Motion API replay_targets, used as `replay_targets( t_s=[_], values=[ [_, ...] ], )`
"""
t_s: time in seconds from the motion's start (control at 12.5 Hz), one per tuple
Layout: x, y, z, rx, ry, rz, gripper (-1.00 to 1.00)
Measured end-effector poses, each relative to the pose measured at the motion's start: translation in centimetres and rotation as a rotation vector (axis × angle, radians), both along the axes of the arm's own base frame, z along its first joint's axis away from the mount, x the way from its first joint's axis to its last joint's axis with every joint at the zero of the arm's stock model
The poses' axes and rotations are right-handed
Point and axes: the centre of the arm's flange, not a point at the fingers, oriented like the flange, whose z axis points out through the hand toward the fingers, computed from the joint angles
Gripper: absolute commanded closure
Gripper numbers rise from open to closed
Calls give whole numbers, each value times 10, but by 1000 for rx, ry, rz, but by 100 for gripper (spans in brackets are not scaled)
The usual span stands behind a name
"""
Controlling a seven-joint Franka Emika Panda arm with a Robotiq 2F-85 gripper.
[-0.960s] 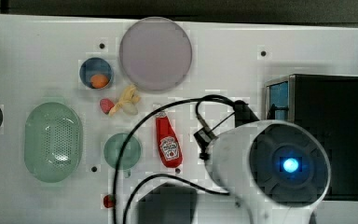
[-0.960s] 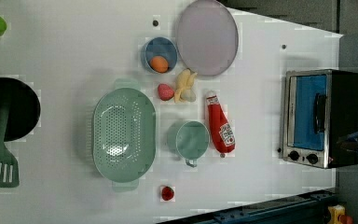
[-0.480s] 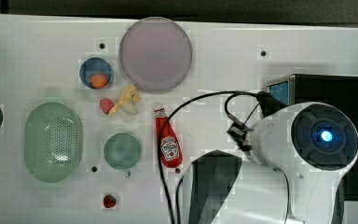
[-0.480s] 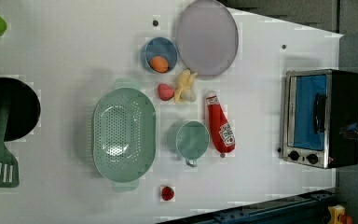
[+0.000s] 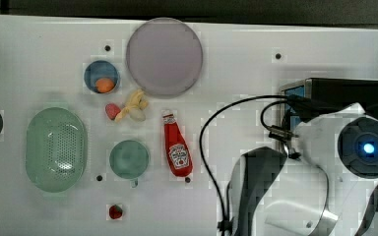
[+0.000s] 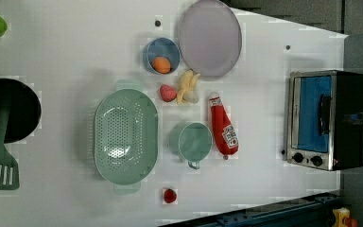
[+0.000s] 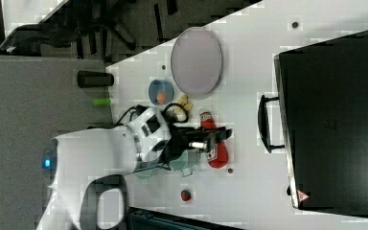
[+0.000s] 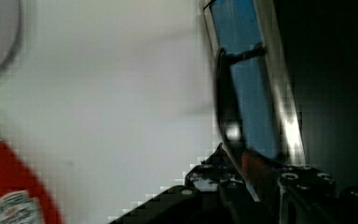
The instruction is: Flap open oven.
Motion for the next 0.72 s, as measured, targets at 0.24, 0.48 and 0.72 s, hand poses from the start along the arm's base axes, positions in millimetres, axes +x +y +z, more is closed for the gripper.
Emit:
replay_targets(
  t_s=[0.24, 0.48, 0.72],
  values=[
    [1, -24, -22, -19, 9, 85, 65],
    [2, -41, -55, -39, 31, 131, 65],
    [-3, -48, -90, -44, 56, 152, 65]
  ],
)
